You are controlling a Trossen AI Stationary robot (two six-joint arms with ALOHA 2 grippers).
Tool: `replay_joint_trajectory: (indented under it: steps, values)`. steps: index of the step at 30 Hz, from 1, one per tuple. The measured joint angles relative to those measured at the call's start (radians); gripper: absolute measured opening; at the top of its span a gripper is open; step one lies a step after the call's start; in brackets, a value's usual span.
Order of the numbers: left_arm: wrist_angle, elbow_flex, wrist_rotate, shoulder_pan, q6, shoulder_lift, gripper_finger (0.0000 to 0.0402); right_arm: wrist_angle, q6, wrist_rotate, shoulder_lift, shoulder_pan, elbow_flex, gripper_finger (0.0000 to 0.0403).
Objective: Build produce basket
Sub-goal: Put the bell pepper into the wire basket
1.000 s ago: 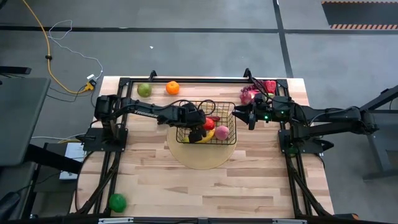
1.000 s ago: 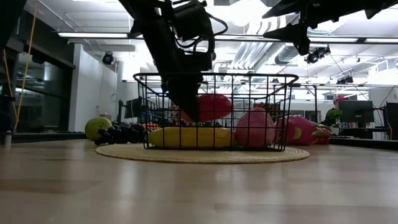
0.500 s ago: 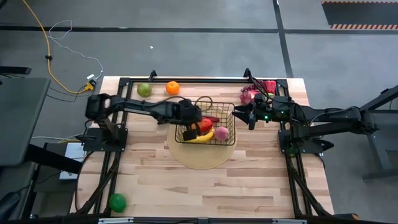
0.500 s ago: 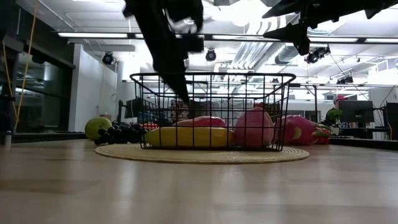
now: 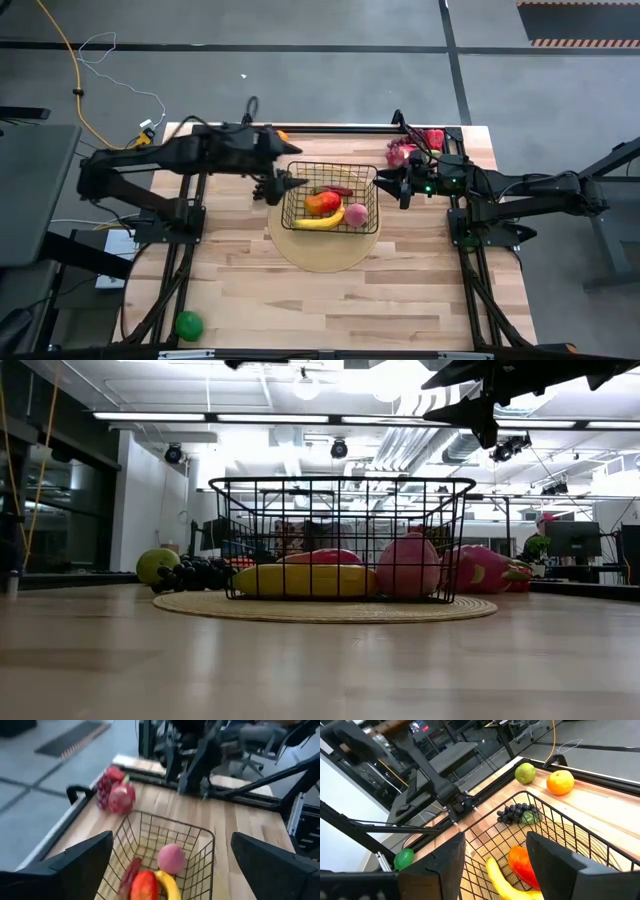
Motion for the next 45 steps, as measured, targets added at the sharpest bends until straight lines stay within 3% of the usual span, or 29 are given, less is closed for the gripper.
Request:
replay_joint_trajectory:
  steps: [3,6,14,17,23,26,29,35,39,43,45]
  values:
    - [-0.007,-0.012,-0.001,-0.001,0.049,-0.048,0.0393,0.0,0.0,0.0,0.0,0.0,0.0,0.0202]
    - [0.087,-0.105,0.001,-0.001,0.033,-0.104,0.0392,0.001,0.0,0.0,0.0,0.0,0.0,0.0202]
    - [0.643,-0.541,-0.001,-0.016,-0.129,-0.275,0.0392,0.008,0.0,0.0,0.0,0.0,0.0,0.0202]
    - [0.765,-0.661,-0.024,-0.014,-0.205,-0.32,0.0392,0.008,0.0,0.0,0.0,0.0,0.0,0.0202]
    - [0.82,-0.735,-0.06,-0.013,-0.295,-0.346,0.0392,0.022,0.01,0.002,0.0,0.0,0.0,0.0202]
    - [0.825,-0.735,-0.054,-0.013,-0.288,-0.346,0.0392,0.062,0.102,0.086,0.0,-0.014,0.021,0.0202]
    - [0.824,-0.735,-0.06,-0.013,-0.302,-0.337,0.0392,-0.111,0.138,0.203,0.0,-0.085,0.125,0.0202]
    - [0.811,-0.735,-0.104,-0.013,-0.299,-0.336,0.0392,-0.708,0.206,0.452,0.064,-0.299,0.383,0.0202]
    - [0.801,-0.735,-0.118,-0.013,-0.265,-0.333,0.0392,-0.885,0.21,0.426,0.114,-0.429,0.481,0.0202]
    - [0.8,-0.735,-0.119,-0.013,-0.26,-0.333,0.0392,-0.944,0.175,0.39,0.185,-0.561,0.501,0.0202]
    - [0.8,-0.735,-0.119,-0.013,-0.26,-0.333,0.0392,-0.944,0.164,0.32,0.238,-0.639,0.501,0.0202]
